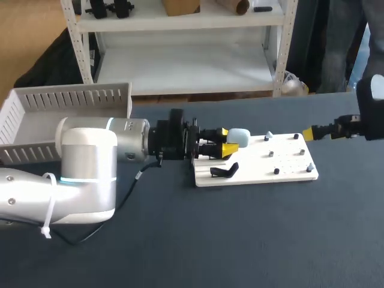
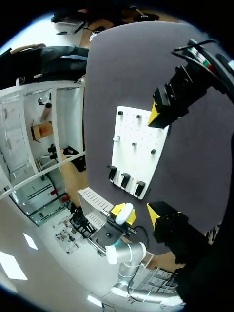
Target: Pick up each earbud case from the left stands, insert the matching earbuds, close the lid, and place the case in the box.
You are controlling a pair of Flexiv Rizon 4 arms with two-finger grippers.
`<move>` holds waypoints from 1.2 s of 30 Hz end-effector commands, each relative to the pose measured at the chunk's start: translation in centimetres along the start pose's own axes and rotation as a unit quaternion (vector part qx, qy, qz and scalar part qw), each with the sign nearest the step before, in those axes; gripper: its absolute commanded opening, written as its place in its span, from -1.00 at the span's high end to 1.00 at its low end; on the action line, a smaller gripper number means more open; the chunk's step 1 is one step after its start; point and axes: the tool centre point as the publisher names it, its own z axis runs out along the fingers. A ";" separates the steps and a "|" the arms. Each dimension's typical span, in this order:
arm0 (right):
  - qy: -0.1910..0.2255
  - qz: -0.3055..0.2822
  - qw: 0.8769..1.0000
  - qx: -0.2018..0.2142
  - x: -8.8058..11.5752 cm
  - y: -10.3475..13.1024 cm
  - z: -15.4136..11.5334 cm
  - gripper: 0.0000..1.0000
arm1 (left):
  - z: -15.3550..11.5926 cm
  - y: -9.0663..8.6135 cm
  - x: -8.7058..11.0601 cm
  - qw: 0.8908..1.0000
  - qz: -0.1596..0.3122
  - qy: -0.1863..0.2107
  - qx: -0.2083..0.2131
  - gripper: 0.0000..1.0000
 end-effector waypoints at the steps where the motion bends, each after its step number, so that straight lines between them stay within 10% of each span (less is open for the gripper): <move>1: 0.009 -0.009 0.999 -0.043 0.8 2.0 -0.6 -1.00 | 0.0 -0.2 0.0 1.000 0.003 0.001 -0.006 1.00; 36: 0.077 -0.033 0.990 -0.114 2.2 11.7 6.3 -1.00 | -0.4 -0.4 0.4 1.000 0.007 0.006 -0.014 1.00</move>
